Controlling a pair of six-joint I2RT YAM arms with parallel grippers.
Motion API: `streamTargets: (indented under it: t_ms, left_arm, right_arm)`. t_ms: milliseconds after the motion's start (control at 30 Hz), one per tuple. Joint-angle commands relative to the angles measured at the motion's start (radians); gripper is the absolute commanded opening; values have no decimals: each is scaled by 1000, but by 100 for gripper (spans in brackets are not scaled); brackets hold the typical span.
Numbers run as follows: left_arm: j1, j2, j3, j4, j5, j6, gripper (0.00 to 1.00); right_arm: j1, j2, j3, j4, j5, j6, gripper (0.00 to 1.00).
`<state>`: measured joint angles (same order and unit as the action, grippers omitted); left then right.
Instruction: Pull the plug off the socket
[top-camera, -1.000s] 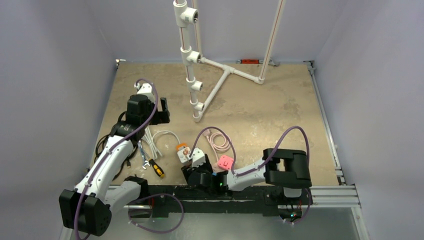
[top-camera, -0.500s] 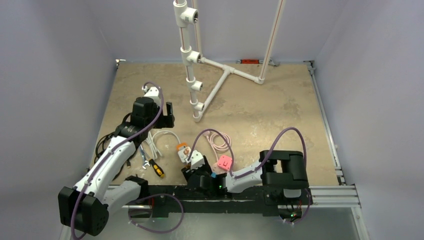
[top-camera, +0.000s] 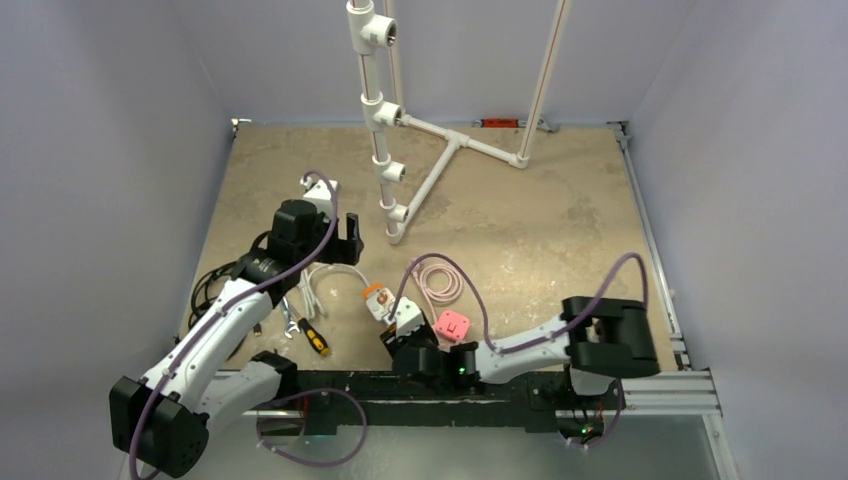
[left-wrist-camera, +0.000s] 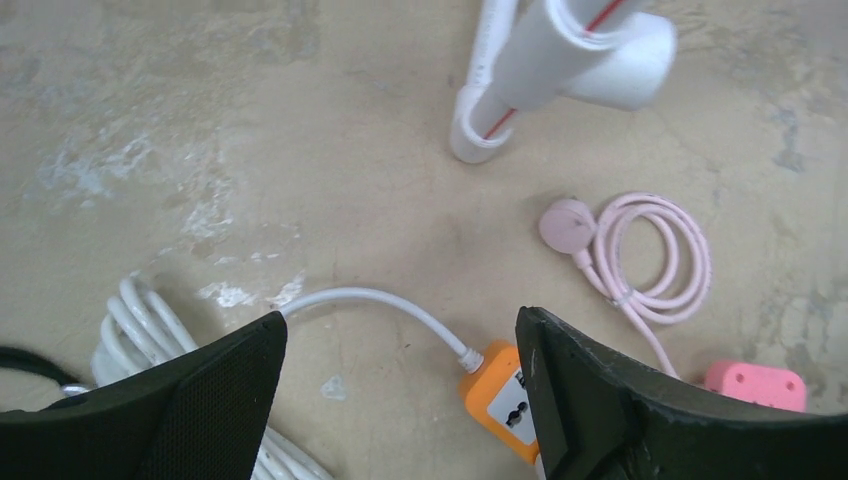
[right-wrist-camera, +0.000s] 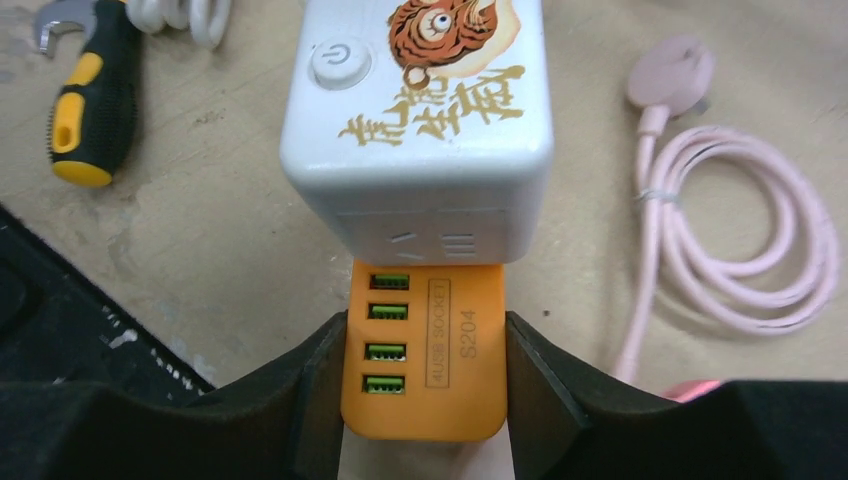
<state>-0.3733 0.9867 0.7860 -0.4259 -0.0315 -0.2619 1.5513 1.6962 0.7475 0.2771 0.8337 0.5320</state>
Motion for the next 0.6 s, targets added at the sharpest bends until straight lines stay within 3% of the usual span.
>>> streamTargets:
  t_ms: [0, 233, 367, 567]
  left_arm:
    - [-47, -52, -19, 67, 127, 40, 83]
    - [-69, -146, -56, 166, 398, -27, 80]
    - [-82, -187, -56, 192, 444, -153, 79]
    - [-123, -144, 26, 132, 450, -200, 79]
  right_arm:
    - [3, -202, -42, 63, -4, -210, 12]
    - [-32, -381, -71, -51, -117, -349, 6]
    - [-92, -470, -101, -124, -187, -321, 6]
    - [-210, -568, -196, -109, -241, -296, 6]
